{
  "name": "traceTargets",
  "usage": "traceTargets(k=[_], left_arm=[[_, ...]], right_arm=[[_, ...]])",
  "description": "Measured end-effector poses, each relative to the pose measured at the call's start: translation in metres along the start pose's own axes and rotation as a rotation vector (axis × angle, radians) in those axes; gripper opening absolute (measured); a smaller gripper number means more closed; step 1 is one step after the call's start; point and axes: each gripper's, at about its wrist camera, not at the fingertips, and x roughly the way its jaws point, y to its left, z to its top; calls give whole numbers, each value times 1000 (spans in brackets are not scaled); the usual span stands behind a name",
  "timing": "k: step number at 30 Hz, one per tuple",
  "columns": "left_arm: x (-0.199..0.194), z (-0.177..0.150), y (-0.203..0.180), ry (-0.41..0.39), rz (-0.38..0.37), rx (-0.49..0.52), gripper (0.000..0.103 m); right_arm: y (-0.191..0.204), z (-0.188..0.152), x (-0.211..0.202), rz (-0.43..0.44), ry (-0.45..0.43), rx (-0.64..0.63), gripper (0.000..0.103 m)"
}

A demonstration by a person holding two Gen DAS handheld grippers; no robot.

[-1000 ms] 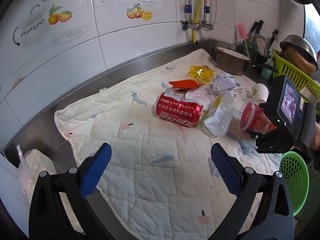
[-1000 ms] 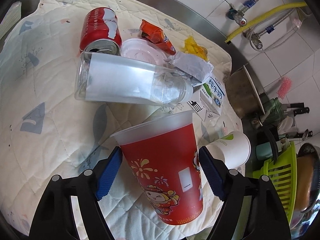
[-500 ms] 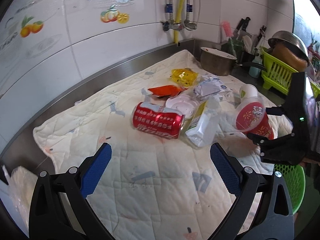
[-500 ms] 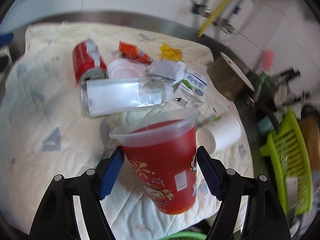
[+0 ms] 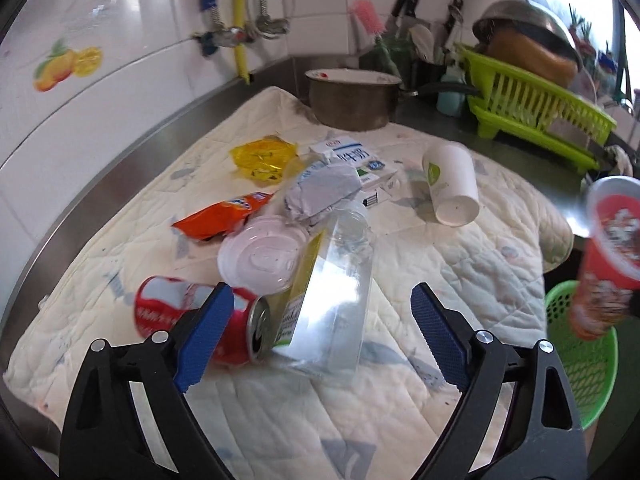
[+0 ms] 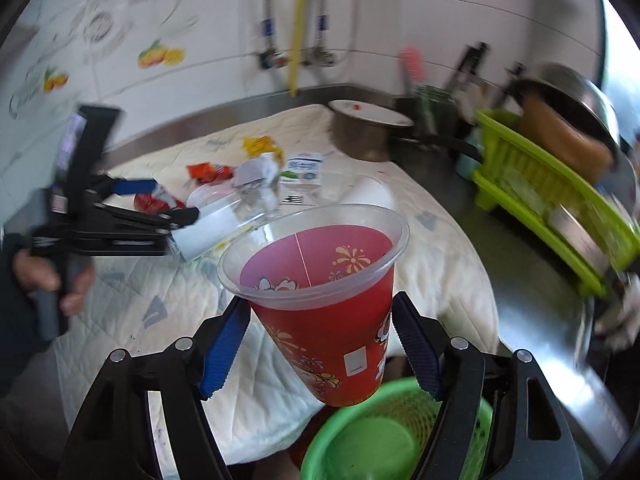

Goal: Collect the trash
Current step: 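Drop the red cup into the green basket with the right gripper while the left gripper grasps the clear bottle, then carry the clear plastic bottle over the green basket with the left gripper and release it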

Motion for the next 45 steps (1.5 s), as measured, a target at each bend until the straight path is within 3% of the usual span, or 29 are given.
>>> traceTargets(k=[8, 13, 16, 21, 29, 35, 40, 45], left_arm=[[48, 4, -3, 95, 24, 44, 80], [62, 3, -2, 125, 10, 47, 73], [67, 2, -7, 136, -6, 67, 63], [66, 2, -13, 129, 13, 85, 60], [42, -4, -15, 111, -14, 65, 56], [6, -14, -26, 80, -90, 30, 55], [-27, -25, -48, 52, -153, 31, 54], [-52, -33, -72, 23, -210, 54, 54]], right_arm=[[-31, -45, -28, -62, 38, 151, 70], [-47, -83, -14, -123, 153, 218, 70], [-59, -108, -1, -145, 225, 260, 70], [-70, -141, 21, -180, 317, 290, 70], [-83, -181, 54, -200, 454, 340, 70], [-90, -207, 81, -186, 545, 364, 70], [-90, -220, 92, -168, 572, 372, 70], [-90, -218, 77, -163, 528, 368, 70]])
